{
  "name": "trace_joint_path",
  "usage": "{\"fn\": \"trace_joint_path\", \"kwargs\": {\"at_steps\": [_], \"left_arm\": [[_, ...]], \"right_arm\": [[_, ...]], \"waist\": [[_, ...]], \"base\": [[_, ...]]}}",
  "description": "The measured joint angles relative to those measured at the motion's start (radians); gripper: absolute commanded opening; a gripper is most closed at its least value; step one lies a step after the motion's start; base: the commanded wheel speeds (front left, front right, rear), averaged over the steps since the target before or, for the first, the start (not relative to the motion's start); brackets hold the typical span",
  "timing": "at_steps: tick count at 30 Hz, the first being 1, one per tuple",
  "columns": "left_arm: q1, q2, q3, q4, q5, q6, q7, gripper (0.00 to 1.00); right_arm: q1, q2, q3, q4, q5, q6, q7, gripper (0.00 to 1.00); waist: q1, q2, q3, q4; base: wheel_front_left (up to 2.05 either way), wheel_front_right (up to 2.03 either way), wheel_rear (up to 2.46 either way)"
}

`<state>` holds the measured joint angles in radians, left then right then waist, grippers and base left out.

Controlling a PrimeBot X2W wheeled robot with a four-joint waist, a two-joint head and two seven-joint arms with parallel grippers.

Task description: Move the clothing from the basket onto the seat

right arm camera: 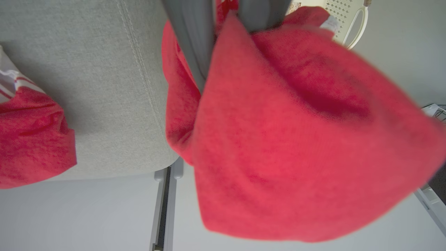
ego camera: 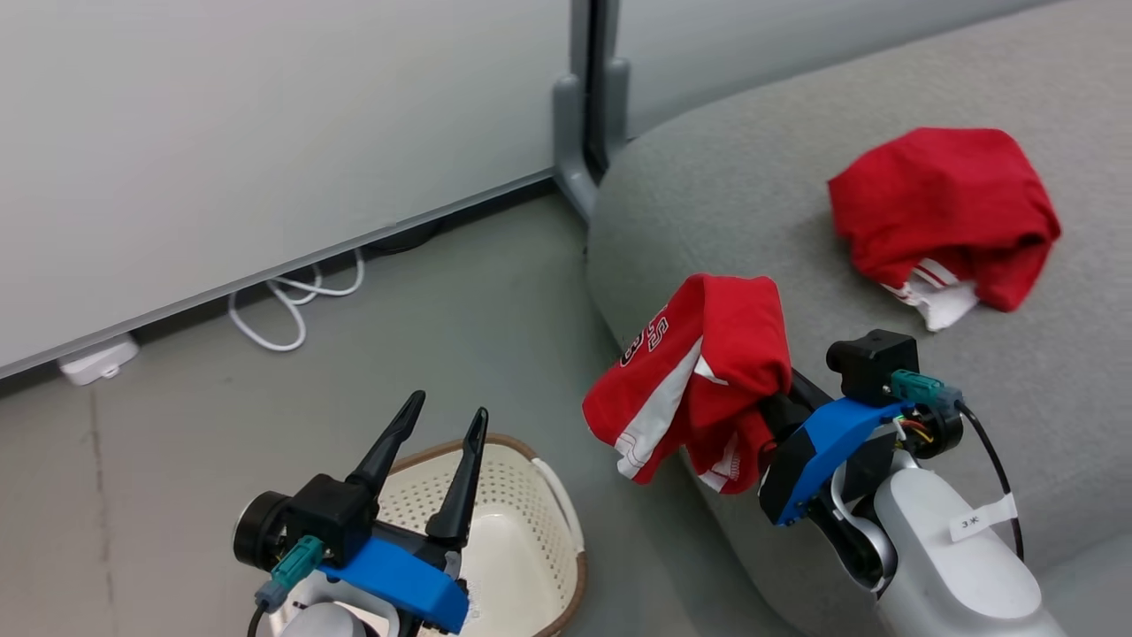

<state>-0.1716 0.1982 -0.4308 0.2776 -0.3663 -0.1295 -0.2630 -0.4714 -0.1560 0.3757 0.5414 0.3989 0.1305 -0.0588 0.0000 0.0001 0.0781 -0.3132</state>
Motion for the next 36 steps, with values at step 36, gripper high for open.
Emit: {"fn": "trace_joint_path", "kwargs": {"at_steps": [36], "left_arm": [[-0.033,0.020,-0.016,0.006,0.000,0.000,0.000,1.00]], "right_arm": [[-0.014,0.012,-0.022,0.022,-0.015,0.000,-0.013,0.00]], "waist": [[0.0000,0.0000,0.053,-0.165]], "base": [[0.00,0.00,0.00]]}}
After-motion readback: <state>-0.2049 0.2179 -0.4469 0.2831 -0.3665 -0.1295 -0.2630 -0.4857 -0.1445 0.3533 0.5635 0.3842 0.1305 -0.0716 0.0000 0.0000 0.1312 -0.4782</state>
